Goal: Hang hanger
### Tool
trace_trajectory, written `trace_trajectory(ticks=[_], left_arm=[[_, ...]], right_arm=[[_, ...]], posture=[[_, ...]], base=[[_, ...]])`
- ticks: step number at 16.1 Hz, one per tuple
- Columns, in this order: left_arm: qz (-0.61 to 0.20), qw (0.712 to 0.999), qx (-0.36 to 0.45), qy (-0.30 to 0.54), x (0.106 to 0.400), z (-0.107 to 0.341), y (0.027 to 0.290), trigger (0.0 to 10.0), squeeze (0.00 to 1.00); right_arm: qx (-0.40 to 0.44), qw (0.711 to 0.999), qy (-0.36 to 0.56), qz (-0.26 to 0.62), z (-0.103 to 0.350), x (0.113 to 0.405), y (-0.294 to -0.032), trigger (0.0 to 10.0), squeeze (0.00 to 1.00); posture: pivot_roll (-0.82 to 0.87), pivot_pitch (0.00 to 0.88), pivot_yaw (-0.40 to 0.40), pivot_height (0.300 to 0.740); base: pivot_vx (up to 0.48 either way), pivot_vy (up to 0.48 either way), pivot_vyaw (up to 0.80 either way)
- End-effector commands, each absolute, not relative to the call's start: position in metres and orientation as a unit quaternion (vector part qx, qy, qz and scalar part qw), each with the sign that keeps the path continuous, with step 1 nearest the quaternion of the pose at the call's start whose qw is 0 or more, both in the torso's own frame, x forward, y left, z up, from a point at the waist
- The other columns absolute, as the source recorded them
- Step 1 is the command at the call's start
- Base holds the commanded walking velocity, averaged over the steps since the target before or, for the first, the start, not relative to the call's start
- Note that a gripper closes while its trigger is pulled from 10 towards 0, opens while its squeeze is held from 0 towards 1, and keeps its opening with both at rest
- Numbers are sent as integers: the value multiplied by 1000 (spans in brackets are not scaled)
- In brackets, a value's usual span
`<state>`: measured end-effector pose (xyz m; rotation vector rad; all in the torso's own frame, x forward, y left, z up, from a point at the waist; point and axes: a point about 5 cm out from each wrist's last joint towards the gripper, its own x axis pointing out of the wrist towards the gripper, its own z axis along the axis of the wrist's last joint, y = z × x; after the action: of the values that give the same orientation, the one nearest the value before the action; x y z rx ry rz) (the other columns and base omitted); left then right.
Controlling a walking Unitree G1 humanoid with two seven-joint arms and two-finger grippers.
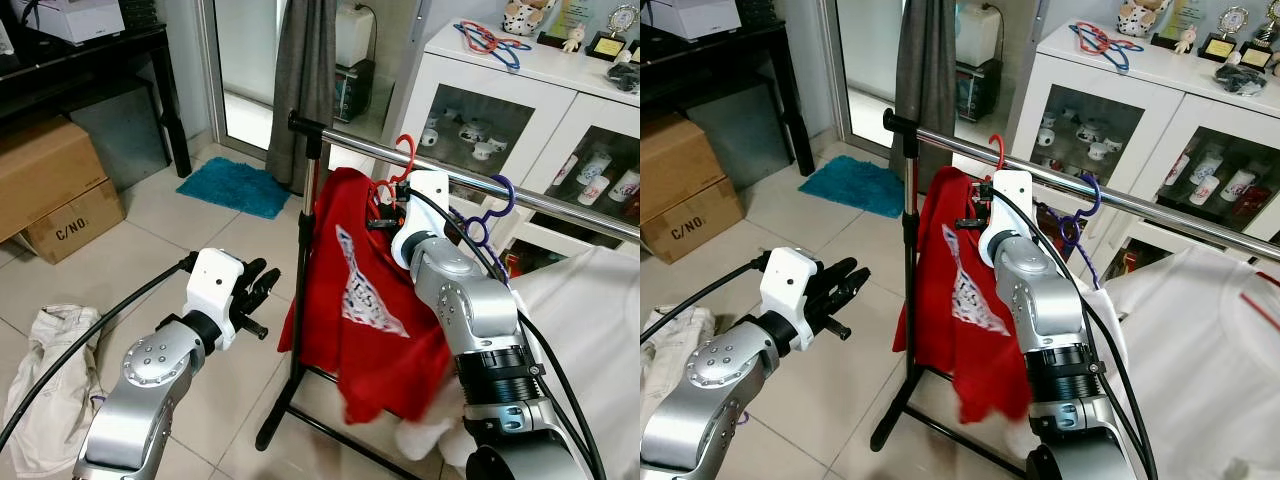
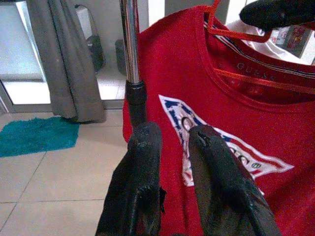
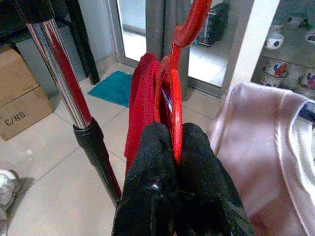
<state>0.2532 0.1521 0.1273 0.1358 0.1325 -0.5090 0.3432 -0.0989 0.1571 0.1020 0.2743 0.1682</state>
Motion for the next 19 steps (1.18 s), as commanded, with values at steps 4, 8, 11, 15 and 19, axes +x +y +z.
trace_trajectory(ticks=[4, 8, 11, 15, 19], left_arm=[[-260, 961, 70, 56, 254, 131, 149, 10000, 0], [-260, 961, 70, 56, 254, 131, 149, 10000, 0], [-260, 961, 70, 56, 254, 131, 149, 10000, 0], [-280, 954, 82, 65, 255, 131, 149, 10000, 0], [-281, 954, 83, 68, 256, 130, 149, 10000, 0]], right_arm=[[55, 987, 129, 74, 162, 345, -103, 10000, 0], [55, 987, 129, 74, 162, 345, -103, 10000, 0], [55, 987, 129, 74, 162, 345, -103, 10000, 0], [47, 979, 190, 57, 153, 372, -114, 10000, 0], [42, 978, 197, 56, 151, 373, -116, 10000, 0]], posture=[[97, 0, -86, 740], [97, 0, -86, 740], [97, 0, -86, 740], [104, 0, -89, 740], [104, 0, -89, 740]], base=[[0, 0, 0], [0, 0, 0], [0, 0, 0], [0, 0, 0], [0, 0, 0]])
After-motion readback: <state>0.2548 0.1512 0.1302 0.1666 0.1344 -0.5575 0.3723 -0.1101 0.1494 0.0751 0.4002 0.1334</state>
